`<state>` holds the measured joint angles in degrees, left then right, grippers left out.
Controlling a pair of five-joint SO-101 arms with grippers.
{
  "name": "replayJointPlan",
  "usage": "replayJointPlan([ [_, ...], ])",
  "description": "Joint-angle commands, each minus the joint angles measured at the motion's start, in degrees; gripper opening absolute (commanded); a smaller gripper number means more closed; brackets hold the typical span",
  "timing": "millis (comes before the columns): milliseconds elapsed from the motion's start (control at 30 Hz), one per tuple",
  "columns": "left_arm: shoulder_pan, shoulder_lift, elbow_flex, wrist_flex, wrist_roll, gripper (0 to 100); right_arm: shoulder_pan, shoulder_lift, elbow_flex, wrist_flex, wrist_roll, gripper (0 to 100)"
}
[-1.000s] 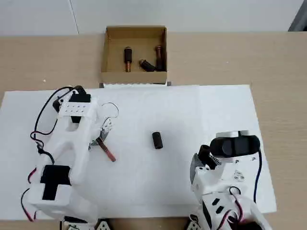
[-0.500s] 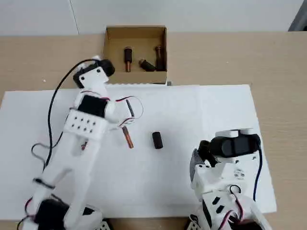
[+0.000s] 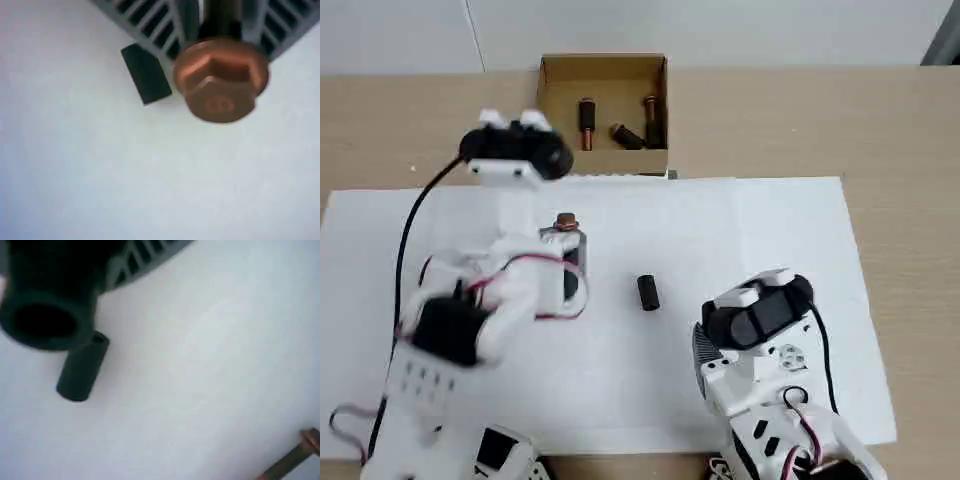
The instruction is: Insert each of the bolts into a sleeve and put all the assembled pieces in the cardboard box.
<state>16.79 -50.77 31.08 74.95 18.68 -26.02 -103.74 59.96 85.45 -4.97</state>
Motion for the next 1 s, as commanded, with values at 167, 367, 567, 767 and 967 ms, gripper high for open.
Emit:
replayJointPlan([
  [167,0.18,-24.44,22.64,-17.58,-0.53,1,-0.66,-0.13,7.12,-9.1,0.88,0.3],
  [367,0.18,-34.9,31.43,-21.36,5.98,1,-6.99,-0.13,11.87,-17.01,0.88,0.3],
  [567,0.18,-43.96,38.29,-27.16,8.44,1,-12.79,-0.13,17.49,-25.98,1.49,0.3],
  [767,0.18,-50.99,41.54,-29.71,10.2,1,-16.04,-0.13,23.56,-35.47,8.79,0.3],
  [967,0.44,-52.13,41.54,-29.45,14.77,1,-18.42,-0.13,26.81,-40.04,13.71,0.3],
])
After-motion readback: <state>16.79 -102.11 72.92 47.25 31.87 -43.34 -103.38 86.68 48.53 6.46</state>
